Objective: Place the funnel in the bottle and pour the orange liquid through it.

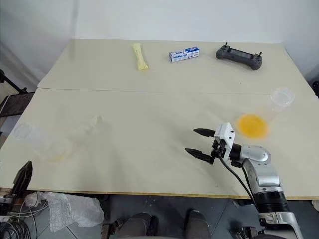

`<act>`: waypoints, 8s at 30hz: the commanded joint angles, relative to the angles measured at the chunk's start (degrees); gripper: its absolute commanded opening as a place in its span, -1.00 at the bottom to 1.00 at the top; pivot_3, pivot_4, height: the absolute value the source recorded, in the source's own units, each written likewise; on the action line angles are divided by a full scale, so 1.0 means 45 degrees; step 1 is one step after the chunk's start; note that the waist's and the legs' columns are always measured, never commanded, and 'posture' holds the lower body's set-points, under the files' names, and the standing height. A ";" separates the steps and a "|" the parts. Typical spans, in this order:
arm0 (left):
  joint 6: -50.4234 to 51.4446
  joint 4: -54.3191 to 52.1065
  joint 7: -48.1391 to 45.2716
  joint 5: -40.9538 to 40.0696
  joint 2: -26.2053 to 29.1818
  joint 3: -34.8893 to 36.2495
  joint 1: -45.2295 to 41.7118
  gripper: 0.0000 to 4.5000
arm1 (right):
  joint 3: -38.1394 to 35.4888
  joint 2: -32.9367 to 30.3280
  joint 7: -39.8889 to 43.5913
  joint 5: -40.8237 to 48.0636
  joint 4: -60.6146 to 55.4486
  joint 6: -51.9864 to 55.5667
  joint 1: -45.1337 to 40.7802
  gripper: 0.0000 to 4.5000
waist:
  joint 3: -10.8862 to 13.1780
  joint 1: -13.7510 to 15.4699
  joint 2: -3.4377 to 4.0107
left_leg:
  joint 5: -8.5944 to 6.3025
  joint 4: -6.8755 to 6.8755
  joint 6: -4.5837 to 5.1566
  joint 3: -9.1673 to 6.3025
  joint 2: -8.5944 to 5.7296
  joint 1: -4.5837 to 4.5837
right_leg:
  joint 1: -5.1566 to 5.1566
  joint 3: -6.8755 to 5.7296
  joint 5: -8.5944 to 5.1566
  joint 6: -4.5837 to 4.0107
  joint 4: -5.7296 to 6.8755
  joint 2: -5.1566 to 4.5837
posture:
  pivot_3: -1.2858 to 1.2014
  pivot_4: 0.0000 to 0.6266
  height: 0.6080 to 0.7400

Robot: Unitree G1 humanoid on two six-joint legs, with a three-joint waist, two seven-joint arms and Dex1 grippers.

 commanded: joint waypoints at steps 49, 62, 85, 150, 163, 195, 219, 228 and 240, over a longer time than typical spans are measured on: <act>0.1491 0.6404 -0.4006 0.1108 0.5681 -0.2588 -0.8916 0.01 | -0.1605 -0.0767 -0.1249 0.0631 -0.3042 0.0473 0.1900 1.00 | -0.0001 0.0049 -0.0002 | 0.0000 0.0012 -0.0026 -0.0003 0.0022 0.0014 | -0.0046 -0.0013 0.0002 0.0003 0.0181 0.0111 | 0.03 -0.52 1.00; 0.1619 1.0169 -0.8203 0.2553 0.4253 -0.8561 -1.6816 0.01 | -0.2412 -0.1908 -0.0895 0.1302 -0.5384 0.0941 0.3712 1.00 | 0.0003 -0.0034 -0.0010 | 0.0004 0.0016 -0.0018 0.0040 0.0017 0.0002 | -0.0067 -0.0128 0.0010 0.0017 0.0201 0.0130 | 0.03 -0.52 1.00; -0.1380 1.4490 -1.0413 0.5953 0.0425 -1.1730 -1.8838 0.01 | -0.3269 -0.1688 -0.2326 0.1556 -0.7417 0.0924 0.5731 1.00 | 0.0029 0.0075 -0.0053 | 0.0004 0.0174 -0.0014 0.0024 0.0034 -0.0052 | -0.0040 -0.0134 0.0015 0.0027 0.0225 0.0148 | 0.03 -0.52 1.00; -0.0324 1.1827 -0.6350 0.5826 0.6310 -0.6289 -1.2690 0.98 | -0.3653 -0.2199 -0.2126 0.1795 -0.7211 0.1445 0.5412 1.00 | 0.0035 -0.0036 -0.0048 | -0.0014 0.0154 -0.0033 0.0002 0.0041 -0.0030 | -0.0051 -0.0136 0.0017 0.0019 0.0252 0.0127 | 0.03 -0.52 1.00; -0.1046 1.3198 -0.6558 0.6495 0.5970 -0.7408 -1.3757 0.98 | -0.3534 -0.2076 -0.2411 0.1744 -0.7325 0.1431 0.5528 1.00 | 0.0036 0.0049 -0.0049 | -0.0014 0.0159 -0.0031 0.0002 0.0038 -0.0028 | -0.0055 -0.0129 0.0017 0.0019 0.0262 0.0126 | 0.03 -0.52 1.00; 0.0920 1.3749 -0.6436 0.6717 0.6258 -0.7959 -1.5806 -0.92 | -0.3930 -0.2182 -0.2539 0.1679 -0.7174 0.1118 0.5728 1.00 | 0.0037 0.0006 -0.0056 | -0.0013 0.0174 -0.0029 0.0022 0.0039 -0.0030 | -0.0082 -0.0123 0.0017 0.0019 0.0320 0.0133 | 0.03 -0.52 1.00; 1.0268 1.2862 -1.0222 0.3694 0.6440 -0.9560 -2.0911 -0.98 | -0.4366 -0.2289 -0.2134 0.1710 -0.6902 0.1013 0.5454 1.00 | 0.0049 0.0016 -0.0077 | -0.0010 0.0199 -0.0024 0.0010 0.0033 -0.0054 | -0.0089 -0.0119 0.0017 0.0020 0.0337 0.0148 | 0.03 -0.52 1.00; 0.9645 1.6024 -1.3858 0.5512 0.6240 -1.2577 -2.4108 -0.98 | -0.3769 -0.2292 -0.1713 0.2243 -0.7035 0.1312 0.4619 1.00 | 0.0053 -0.0009 -0.0083 | -0.0008 0.0198 -0.0022 0.0037 0.0037 -0.0075 | -0.0123 -0.0107 0.0017 0.0019 0.0344 0.0158 | 0.03 -0.52 1.00; 0.8486 1.8737 -1.5015 0.4675 0.5197 -1.6303 -2.7473 -0.98 | -0.2994 -0.1734 -0.2050 0.2221 -0.7361 0.1325 0.4108 1.00 | 0.0087 0.0006 -0.0138 | -0.0002 0.0245 -0.0011 0.0004 0.0011 -0.0225 | -0.0236 -0.0120 0.0018 0.0022 0.0385 0.0130 | 0.03 -0.52 1.00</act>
